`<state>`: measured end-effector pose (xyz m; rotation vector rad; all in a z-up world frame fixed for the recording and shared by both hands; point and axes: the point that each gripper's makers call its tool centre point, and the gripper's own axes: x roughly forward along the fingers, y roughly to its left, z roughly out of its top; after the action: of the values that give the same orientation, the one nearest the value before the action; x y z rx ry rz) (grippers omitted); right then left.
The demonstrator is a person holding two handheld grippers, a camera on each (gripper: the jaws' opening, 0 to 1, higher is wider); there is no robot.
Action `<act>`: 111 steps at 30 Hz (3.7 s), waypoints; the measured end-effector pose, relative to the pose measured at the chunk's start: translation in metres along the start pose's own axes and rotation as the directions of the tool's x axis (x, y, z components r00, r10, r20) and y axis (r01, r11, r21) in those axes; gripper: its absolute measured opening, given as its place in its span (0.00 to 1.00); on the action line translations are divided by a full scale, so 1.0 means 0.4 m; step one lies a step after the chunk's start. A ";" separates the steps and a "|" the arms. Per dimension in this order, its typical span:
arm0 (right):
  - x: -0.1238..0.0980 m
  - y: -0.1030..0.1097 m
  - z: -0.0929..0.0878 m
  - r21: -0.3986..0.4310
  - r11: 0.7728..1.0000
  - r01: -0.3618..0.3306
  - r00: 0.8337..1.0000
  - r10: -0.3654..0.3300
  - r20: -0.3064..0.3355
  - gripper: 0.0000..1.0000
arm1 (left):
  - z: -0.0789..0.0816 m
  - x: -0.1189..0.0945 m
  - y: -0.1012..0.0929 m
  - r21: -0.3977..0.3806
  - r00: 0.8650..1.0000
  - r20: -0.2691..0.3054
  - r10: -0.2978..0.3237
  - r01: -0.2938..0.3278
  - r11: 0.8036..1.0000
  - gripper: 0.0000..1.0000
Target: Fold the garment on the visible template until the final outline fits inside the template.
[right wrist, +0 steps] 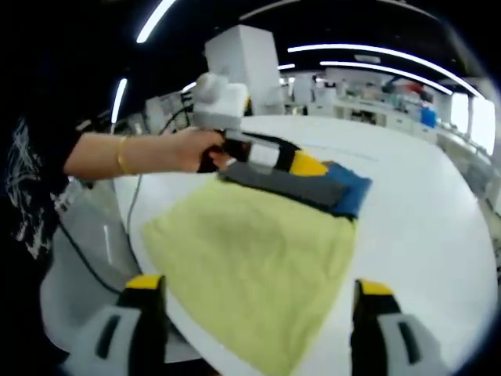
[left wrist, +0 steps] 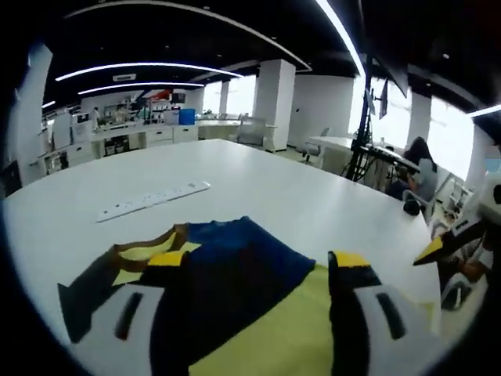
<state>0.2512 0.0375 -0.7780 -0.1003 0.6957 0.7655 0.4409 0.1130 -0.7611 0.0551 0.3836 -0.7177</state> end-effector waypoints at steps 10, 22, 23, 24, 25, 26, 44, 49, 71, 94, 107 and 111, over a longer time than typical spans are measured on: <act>0.009 -0.002 0.024 -0.007 1.000 -0.008 1.000 0.008 0.025 0.99 | -0.010 -0.081 0.095 -0.010 0.996 0.020 0.090 -0.090 0.996 0.95; 0.022 -0.001 0.047 -0.010 1.000 -0.018 0.999 0.018 0.048 0.99 | -0.041 -0.182 0.182 0.125 0.992 -0.002 0.128 -0.127 0.984 0.99; 0.023 -0.001 0.047 -0.010 1.000 -0.018 0.999 0.019 0.048 0.99 | -0.044 -0.191 0.191 0.128 0.991 -0.003 0.135 -0.133 0.983 0.99; 0.024 -0.001 0.047 -0.011 1.000 -0.019 0.999 0.020 0.048 0.99 | -0.050 -0.203 0.201 0.129 0.989 -0.009 0.147 -0.145 0.981 0.99; 0.025 0.000 0.048 -0.012 1.000 -0.021 0.999 0.021 0.047 0.99 | -0.057 -0.217 0.215 0.131 0.988 -0.008 0.156 -0.153 0.979 0.99; 0.025 0.000 0.049 -0.013 1.000 -0.022 0.999 0.022 0.046 0.99 | -0.061 -0.227 0.222 0.130 0.987 -0.010 0.163 -0.160 0.978 0.98; 0.034 0.012 0.054 -0.017 0.999 -0.034 0.998 0.035 0.047 0.99 | -0.177 -0.372 0.373 0.085 0.958 -0.052 0.282 -0.277 0.957 0.65; 0.033 0.011 0.050 -0.013 1.000 -0.028 0.999 0.028 0.040 0.98 | -0.203 -0.388 0.384 0.099 0.954 -0.081 0.287 -0.279 0.955 0.46; 0.020 -0.015 0.026 0.029 1.000 0.002 1.000 -0.003 0.028 0.96 | -0.309 -0.366 0.375 0.186 0.931 -0.230 0.283 -0.243 0.952 0.04; 0.028 -0.008 0.024 0.045 0.999 0.005 1.000 -0.006 0.025 0.94 | -0.319 -0.378 0.387 -0.142 0.912 -0.156 0.379 -0.400 0.905 0.00; 0.031 -0.006 0.021 0.038 0.999 -0.001 1.000 0.000 0.014 0.93 | -0.276 -0.349 0.363 0.211 0.916 -0.162 0.367 -0.331 0.920 0.06; 0.026 -0.010 0.020 0.043 0.999 0.007 1.000 -0.008 0.017 0.93 | -0.282 -0.357 0.367 0.181 0.903 -0.166 0.397 -0.368 0.912 0.00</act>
<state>0.2636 0.0434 -0.7786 -0.0571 0.6949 0.7430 0.4016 0.3342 -0.8263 0.3351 0.4949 -0.3467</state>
